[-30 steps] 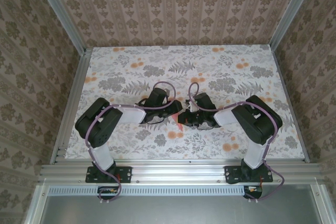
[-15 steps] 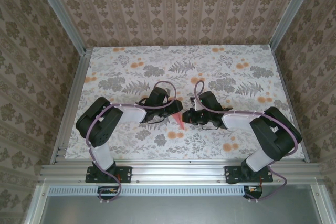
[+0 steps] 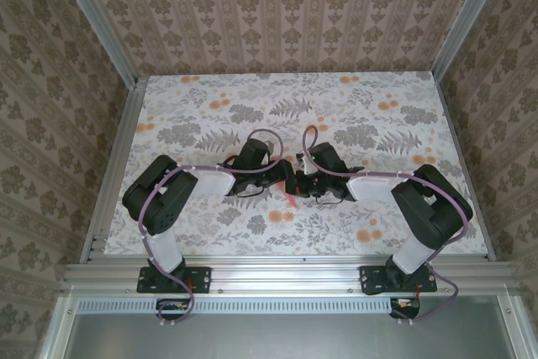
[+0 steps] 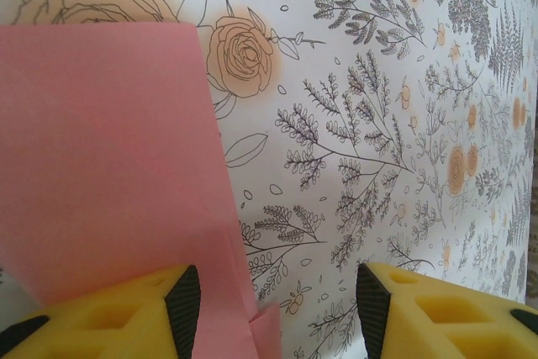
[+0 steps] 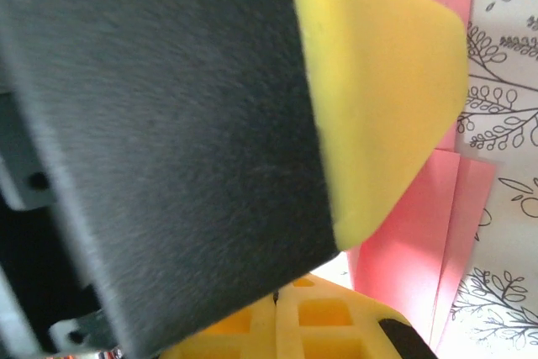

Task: Fold a paper plane with a square sheet of paper (pick it up from the middle)
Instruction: Fold the wing for the fifth time at the center of the table.

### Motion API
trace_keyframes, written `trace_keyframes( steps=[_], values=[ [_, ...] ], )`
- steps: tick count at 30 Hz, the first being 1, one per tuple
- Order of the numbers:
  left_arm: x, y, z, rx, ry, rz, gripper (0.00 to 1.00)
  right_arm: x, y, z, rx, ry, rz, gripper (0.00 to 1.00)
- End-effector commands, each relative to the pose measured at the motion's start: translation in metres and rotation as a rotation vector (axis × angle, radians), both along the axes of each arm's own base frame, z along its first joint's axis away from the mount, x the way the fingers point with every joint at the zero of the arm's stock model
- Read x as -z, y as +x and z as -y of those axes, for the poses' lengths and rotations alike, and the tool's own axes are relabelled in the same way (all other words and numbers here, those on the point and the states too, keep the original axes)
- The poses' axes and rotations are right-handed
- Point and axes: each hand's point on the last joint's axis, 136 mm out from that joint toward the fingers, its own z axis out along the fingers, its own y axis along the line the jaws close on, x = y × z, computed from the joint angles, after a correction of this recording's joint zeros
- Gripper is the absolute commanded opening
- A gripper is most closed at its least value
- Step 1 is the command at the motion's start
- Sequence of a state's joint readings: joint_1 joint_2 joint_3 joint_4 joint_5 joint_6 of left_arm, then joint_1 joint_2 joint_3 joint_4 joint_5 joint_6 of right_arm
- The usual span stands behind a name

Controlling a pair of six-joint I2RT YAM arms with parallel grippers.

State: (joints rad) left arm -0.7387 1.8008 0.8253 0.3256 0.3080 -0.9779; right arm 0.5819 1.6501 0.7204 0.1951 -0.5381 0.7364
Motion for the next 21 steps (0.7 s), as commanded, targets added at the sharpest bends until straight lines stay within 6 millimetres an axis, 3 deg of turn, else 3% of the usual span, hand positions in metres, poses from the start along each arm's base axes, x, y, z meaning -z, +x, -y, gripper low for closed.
trace_keyframes(
  steps=[1, 9, 21],
  values=[
    [0.009, -0.003, 0.001, 0.023, 0.027, -0.021, 0.55, 0.006, -0.002, -0.002, -0.013, -0.035, -0.025, 0.06],
    [0.009, -0.003, 0.002, 0.027, 0.025, -0.020, 0.55, 0.028, -0.001, 0.016, 0.005, -0.173, -0.025, 0.06],
    [0.009, -0.002, 0.002, 0.030, 0.027, -0.021, 0.55, 0.053, -0.006, 0.029, 0.029, -0.221, -0.075, 0.06]
  ],
)
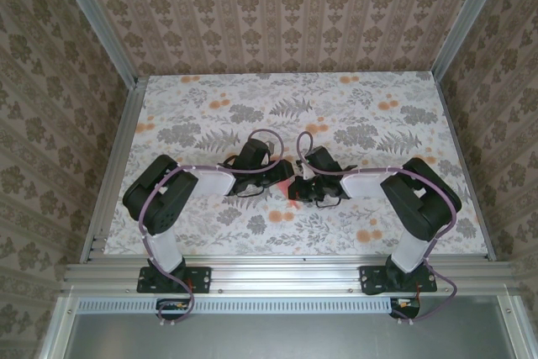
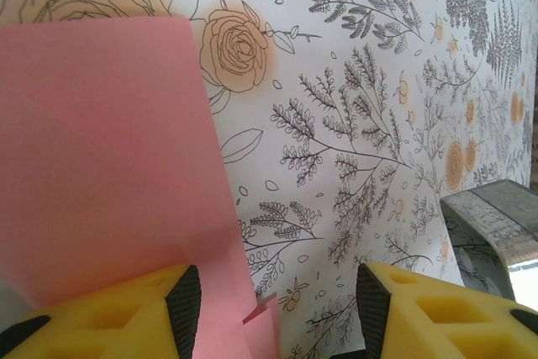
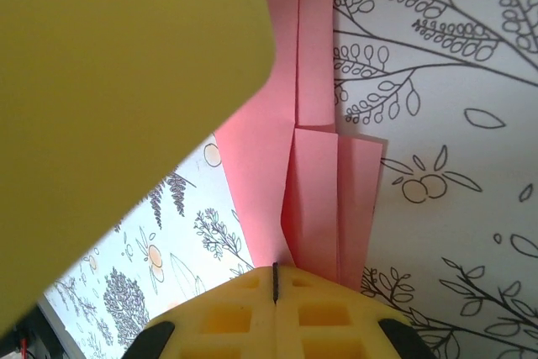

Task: Fold a paper plane with a square sheet of paper (pick it up from the middle)
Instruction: Fold the wing for the fifth time at the center of the table.

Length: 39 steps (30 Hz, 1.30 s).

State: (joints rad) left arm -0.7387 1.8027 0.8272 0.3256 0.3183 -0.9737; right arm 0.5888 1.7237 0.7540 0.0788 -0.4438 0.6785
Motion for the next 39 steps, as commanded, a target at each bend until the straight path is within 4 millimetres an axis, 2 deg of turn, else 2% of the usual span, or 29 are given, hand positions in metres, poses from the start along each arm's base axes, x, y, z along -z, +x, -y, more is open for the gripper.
trace_keyframes(
  steps=[1, 7, 13, 16, 22, 29, 39],
  values=[
    [0.009, -0.001, 0.001, 0.020, 0.031, -0.019, 0.55, 0.014, -0.003, 0.013, 0.019, -0.057, -0.024, 0.06],
    [0.011, -0.001, 0.000, 0.016, 0.036, -0.024, 0.54, 0.011, -0.005, 0.018, 0.027, -0.036, -0.037, 0.07],
    [0.012, -0.002, 0.000, 0.016, 0.039, -0.029, 0.54, -0.032, -0.002, 0.000, -0.028, 0.072, 0.052, 0.08],
    [0.012, -0.001, 0.001, 0.018, 0.037, -0.030, 0.54, -0.044, -0.004, -0.009, -0.061, 0.095, 0.074, 0.09],
    [0.010, 0.000, 0.002, 0.018, 0.033, -0.031, 0.55, -0.028, -0.008, -0.014, -0.075, 0.060, 0.038, 0.10],
    [0.012, -0.002, 0.001, 0.022, 0.039, -0.035, 0.55, -0.005, -0.004, 0.013, -0.038, -0.096, 0.045, 0.10],
    [0.012, -0.001, 0.001, 0.024, 0.043, -0.033, 0.55, 0.030, -0.015, 0.033, 0.037, -0.061, -0.070, 0.09]
  ],
)
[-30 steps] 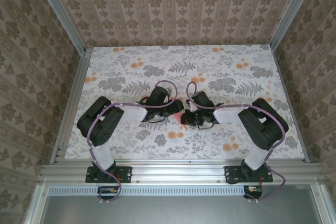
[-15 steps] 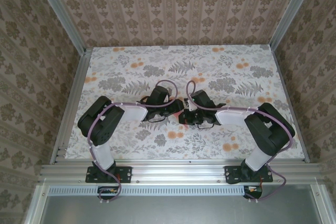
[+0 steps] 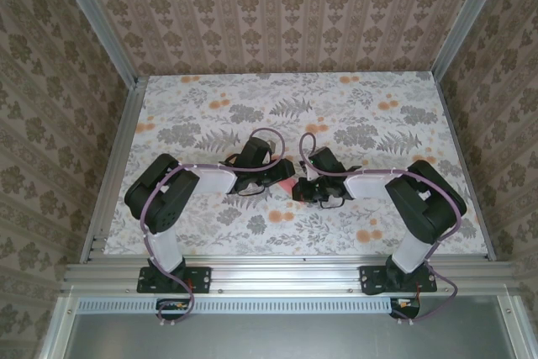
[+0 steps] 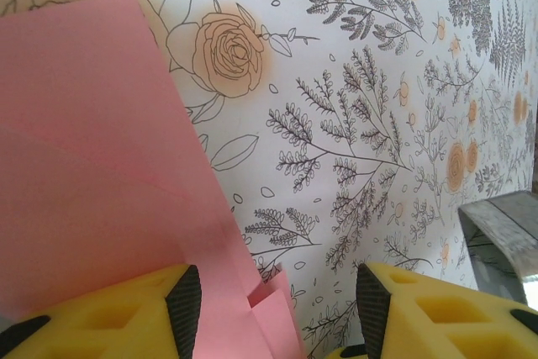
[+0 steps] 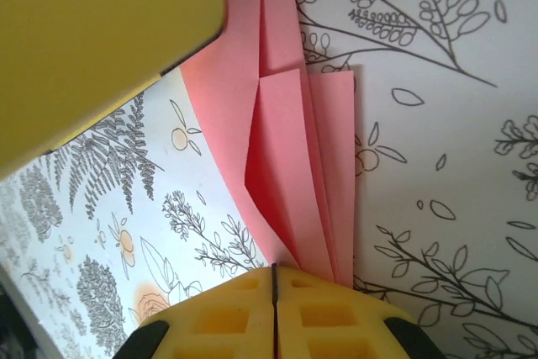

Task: Fold a paper plane with a square sheet of paper (pick it up from the middle)
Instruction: Fold the wing for the fifth time at the center of the table.

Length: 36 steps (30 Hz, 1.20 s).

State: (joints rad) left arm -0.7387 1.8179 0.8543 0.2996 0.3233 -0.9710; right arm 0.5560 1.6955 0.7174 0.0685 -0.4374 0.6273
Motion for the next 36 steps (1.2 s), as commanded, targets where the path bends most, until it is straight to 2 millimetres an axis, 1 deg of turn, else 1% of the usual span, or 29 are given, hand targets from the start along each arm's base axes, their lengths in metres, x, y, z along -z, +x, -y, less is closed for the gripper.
trace_keyframes(
  steps=[1, 4, 7, 9, 14, 17, 19, 20, 22, 24, 26, 28, 30, 36],
  values=[
    [0.013, -0.004, -0.002, 0.019, 0.038, -0.026, 0.55, 0.030, -0.014, 0.018, 0.052, -0.024, -0.103, 0.09],
    [0.014, -0.003, -0.004, 0.016, 0.040, -0.028, 0.55, 0.038, -0.020, 0.023, 0.073, -0.002, -0.135, 0.08],
    [0.012, -0.003, -0.002, 0.021, 0.036, -0.024, 0.55, 0.033, -0.020, 0.020, 0.076, 0.046, -0.145, 0.08],
    [0.012, -0.003, -0.002, 0.022, 0.037, -0.026, 0.55, 0.021, -0.016, 0.015, 0.065, 0.070, -0.126, 0.09],
    [0.011, -0.002, -0.001, 0.023, 0.035, -0.025, 0.55, -0.020, 0.001, 0.004, 0.032, 0.117, -0.025, 0.11],
    [0.009, -0.001, 0.000, 0.024, 0.030, -0.022, 0.55, -0.031, 0.008, 0.000, 0.008, 0.120, 0.012, 0.11],
    [0.009, -0.001, 0.001, 0.025, 0.029, -0.023, 0.55, -0.031, 0.011, -0.003, 0.001, 0.116, 0.009, 0.12],
    [0.008, -0.001, 0.001, 0.023, 0.027, -0.023, 0.55, -0.031, 0.013, -0.003, 0.004, 0.114, 0.010, 0.13],
    [0.007, 0.000, 0.002, 0.024, 0.025, -0.021, 0.55, -0.029, 0.016, 0.000, 0.020, 0.095, 0.020, 0.21],
    [0.005, 0.000, 0.002, 0.023, 0.022, -0.020, 0.55, -0.030, 0.022, 0.006, 0.047, 0.067, 0.070, 0.29],
    [0.005, 0.000, 0.002, 0.024, 0.022, -0.019, 0.55, -0.029, 0.027, 0.016, 0.062, 0.017, 0.125, 0.34],
    [0.003, 0.000, 0.002, 0.024, 0.019, -0.016, 0.55, -0.028, 0.029, 0.020, 0.046, -0.018, 0.160, 0.39],
    [0.001, 0.000, 0.003, 0.026, 0.013, -0.013, 0.55, -0.028, 0.028, 0.016, 0.005, -0.018, 0.163, 0.42],
    [-0.003, 0.001, 0.003, 0.026, 0.010, -0.006, 0.55, -0.019, 0.025, 0.006, -0.046, -0.013, 0.137, 0.48]
  ],
)
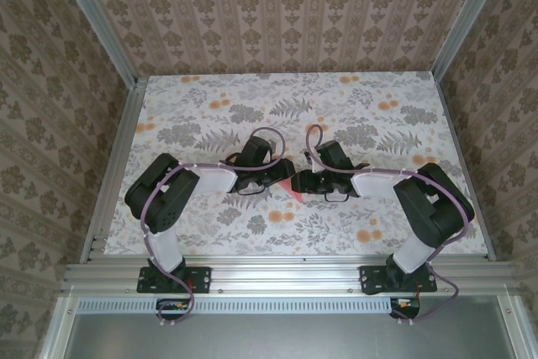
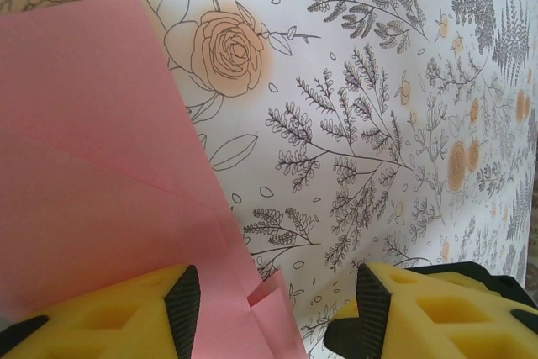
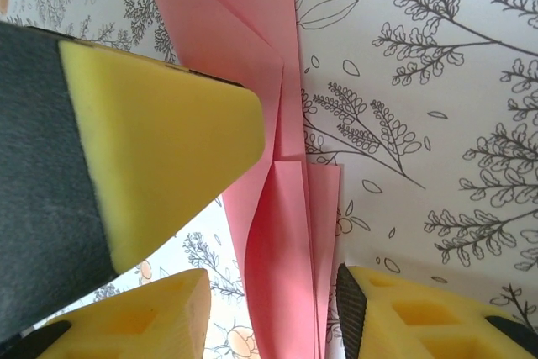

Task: Fold a paper plane with a square sheet of paper (pick it up from the middle)
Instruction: Fold the wing for the fifth time at the center of the table.

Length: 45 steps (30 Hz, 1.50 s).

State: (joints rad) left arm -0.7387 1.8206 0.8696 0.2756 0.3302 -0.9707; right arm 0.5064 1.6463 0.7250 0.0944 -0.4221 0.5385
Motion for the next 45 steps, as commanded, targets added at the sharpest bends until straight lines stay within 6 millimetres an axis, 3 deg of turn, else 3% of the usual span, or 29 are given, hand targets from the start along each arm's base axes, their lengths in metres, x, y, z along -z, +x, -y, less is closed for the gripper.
trace_keyframes(
  steps=[1, 7, 14, 16, 22, 30, 34, 42, 45],
  values=[
    [-0.002, 0.001, 0.002, 0.020, 0.004, 0.006, 0.55, 0.004, 0.000, -0.006, -0.044, -0.025, 0.004, 0.49],
    [-0.003, 0.001, 0.003, 0.021, -0.002, 0.006, 0.55, 0.011, -0.003, -0.018, -0.085, -0.018, -0.007, 0.47],
    [-0.008, 0.001, 0.005, 0.023, -0.014, 0.013, 0.55, 0.022, -0.003, -0.017, -0.075, -0.040, -0.021, 0.37],
    [-0.010, 0.002, 0.005, 0.023, -0.017, 0.015, 0.55, 0.023, -0.004, -0.017, -0.075, -0.040, -0.024, 0.29],
    [-0.019, 0.002, 0.005, 0.019, -0.033, 0.027, 0.56, 0.032, -0.007, -0.011, -0.050, -0.065, -0.048, 0.20],
    [-0.047, 0.000, 0.001, 0.017, -0.060, 0.078, 0.60, 0.039, -0.021, -0.010, -0.049, -0.037, -0.099, 0.02],
    [-0.061, -0.004, -0.009, 0.008, -0.051, 0.115, 0.61, 0.038, -0.029, -0.014, -0.048, 0.013, -0.129, 0.01],
    [-0.063, -0.024, -0.038, -0.036, -0.018, 0.131, 0.61, 0.042, -0.043, -0.013, -0.046, 0.025, -0.162, 0.00],
    [-0.065, -0.035, -0.060, -0.076, 0.054, 0.130, 0.62, 0.039, -0.044, -0.015, -0.054, 0.036, -0.160, 0.00]
  ],
)
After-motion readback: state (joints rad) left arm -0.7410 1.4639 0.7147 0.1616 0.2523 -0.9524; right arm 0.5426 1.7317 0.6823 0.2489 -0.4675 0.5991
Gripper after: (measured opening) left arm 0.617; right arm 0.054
